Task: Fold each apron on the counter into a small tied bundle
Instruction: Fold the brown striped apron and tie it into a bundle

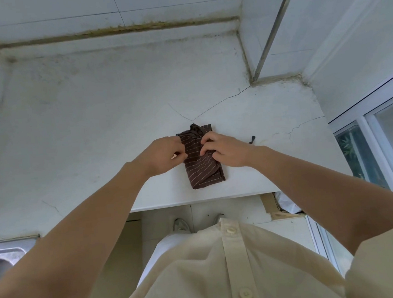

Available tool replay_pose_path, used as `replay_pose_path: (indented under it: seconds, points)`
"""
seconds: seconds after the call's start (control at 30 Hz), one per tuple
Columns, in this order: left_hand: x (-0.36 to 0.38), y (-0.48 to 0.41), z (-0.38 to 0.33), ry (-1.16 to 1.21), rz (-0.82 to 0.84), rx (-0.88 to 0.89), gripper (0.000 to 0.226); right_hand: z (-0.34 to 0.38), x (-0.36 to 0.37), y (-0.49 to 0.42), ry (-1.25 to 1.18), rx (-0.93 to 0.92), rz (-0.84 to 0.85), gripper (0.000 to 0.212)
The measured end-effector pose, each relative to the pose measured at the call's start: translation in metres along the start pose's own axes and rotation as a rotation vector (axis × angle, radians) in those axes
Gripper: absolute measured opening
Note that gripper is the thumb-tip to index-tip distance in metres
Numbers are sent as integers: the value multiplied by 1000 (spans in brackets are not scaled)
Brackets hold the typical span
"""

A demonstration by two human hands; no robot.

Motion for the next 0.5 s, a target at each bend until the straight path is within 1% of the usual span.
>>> replay_pose_path:
  seconds: [0.07, 0.13, 0.2, 0.27, 0.33, 0.4, 0.5]
  points:
    - [4, -3, -1, 100, -50, 15, 22, 0, 0, -1, 6, -10, 14, 31]
    - [6, -4, -4, 267, -87, -10, 21, -2, 1, -2, -59, -7, -8, 29]
    - [9, -5, -8, 473, -99, -107, 27, -4, 1, 0, -164, 39, -28, 32]
    - [15, -8, -11, 670, -67, -226, 30, -7, 1, -1, -242, 101, -21, 35]
    - [22, -13, -13, 813, -48, -284, 32, -9, 3, -2, -226, 127, 0, 35]
    - [28, -20, -18, 934, -77, -322, 27, -9, 7, -4, -174, 104, 2, 38]
    - [36, -28, -24, 1021, -138, -377, 19, -6, 7, -1, -155, 121, -43, 33]
Point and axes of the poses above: each hand's wrist, its own y-axis away from the middle knuckle, its own x-axis out of the palm, z = x × y, the point moved 3 cm from there along -y, towards the middle knuckle, and after that the axes turned 4 degrees about -y, right-handed, at the moved point
